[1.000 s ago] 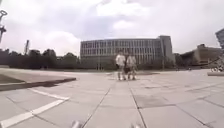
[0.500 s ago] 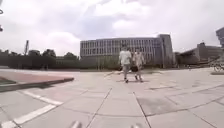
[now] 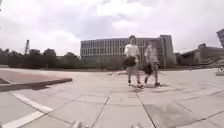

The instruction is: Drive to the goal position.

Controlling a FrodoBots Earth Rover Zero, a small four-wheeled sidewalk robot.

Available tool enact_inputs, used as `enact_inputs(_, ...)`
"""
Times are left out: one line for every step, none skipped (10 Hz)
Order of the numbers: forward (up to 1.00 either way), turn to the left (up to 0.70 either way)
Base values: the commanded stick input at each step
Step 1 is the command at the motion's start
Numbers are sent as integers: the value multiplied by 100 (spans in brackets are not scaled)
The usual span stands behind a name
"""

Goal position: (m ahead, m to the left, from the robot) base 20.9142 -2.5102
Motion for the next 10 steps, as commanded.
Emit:
enact_inputs(70,0)
enact_inputs(70,0)
enact_inputs(70,0)
enact_inputs(70,0)
enact_inputs(70,0)
enact_inputs(70,0)
enact_inputs(70,0)
enact_inputs(70,0)
enact_inputs(70,0)
enact_inputs(70,0)
